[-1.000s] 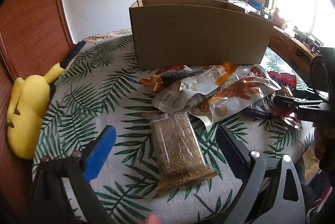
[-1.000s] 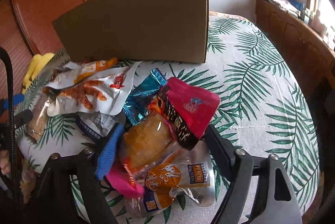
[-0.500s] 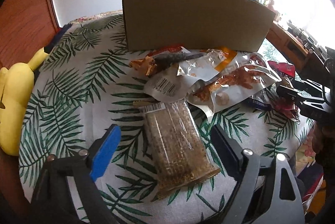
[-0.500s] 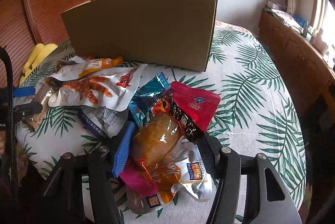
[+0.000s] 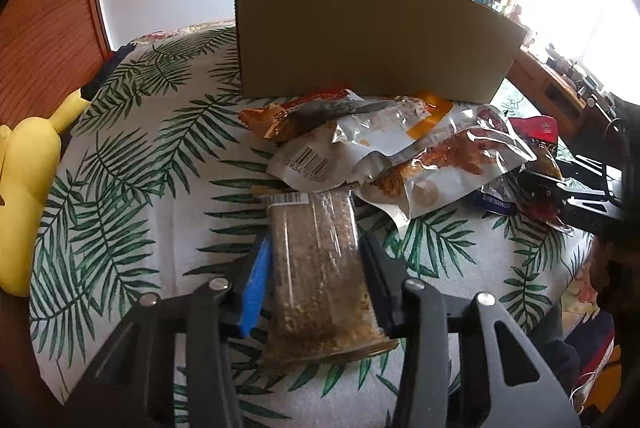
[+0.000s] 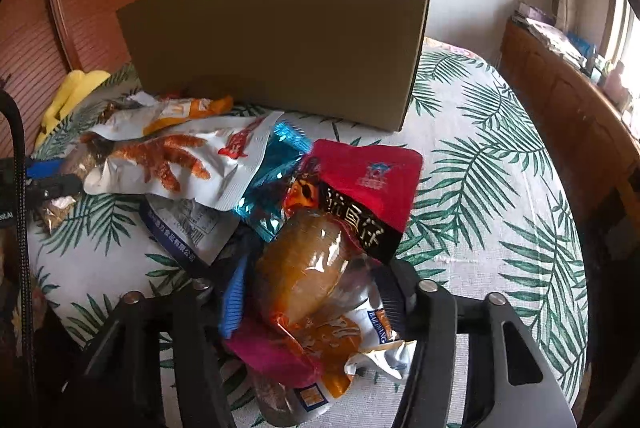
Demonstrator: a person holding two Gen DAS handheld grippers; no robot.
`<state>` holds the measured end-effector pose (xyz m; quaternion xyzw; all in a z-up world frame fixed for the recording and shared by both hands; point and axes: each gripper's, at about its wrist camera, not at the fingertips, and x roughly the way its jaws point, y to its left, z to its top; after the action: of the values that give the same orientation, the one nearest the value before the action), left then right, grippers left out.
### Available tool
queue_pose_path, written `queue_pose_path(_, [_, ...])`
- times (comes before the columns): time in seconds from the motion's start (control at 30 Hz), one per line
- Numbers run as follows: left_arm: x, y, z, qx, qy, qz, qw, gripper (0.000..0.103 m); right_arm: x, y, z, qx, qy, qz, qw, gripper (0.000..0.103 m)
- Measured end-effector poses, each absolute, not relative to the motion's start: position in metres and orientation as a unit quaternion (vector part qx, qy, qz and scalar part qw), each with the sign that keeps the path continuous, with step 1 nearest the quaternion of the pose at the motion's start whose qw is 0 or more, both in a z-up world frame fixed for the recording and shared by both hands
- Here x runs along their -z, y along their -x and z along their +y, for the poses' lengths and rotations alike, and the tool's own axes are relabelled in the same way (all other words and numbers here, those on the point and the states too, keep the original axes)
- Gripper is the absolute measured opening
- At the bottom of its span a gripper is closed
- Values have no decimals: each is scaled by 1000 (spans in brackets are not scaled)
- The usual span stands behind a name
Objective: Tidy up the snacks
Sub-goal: 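Close the left tool on the granola pack while the right tool grips the red sausage packet, then carry both packets over the cardboard box and open both tools to drop them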
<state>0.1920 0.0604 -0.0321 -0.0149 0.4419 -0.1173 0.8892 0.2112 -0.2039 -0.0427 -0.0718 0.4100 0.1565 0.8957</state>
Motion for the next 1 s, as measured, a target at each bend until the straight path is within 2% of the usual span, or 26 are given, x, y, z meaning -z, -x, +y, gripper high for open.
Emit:
queue_pose_path(0.1, [30, -187, 68, 121, 28, 437, 891, 42, 40, -209, -209, -159, 67, 402, 899, 39])
queue_pose_path(0.5, [6, -161, 80, 128, 38, 391, 911, 41, 13, -196, -220, -155, 55, 363, 917, 38])
queue_pose_path(1.0, [-53, -158, 65, 162, 38, 329, 930, 41, -29, -190, -220, -176, 47, 329, 927, 39])
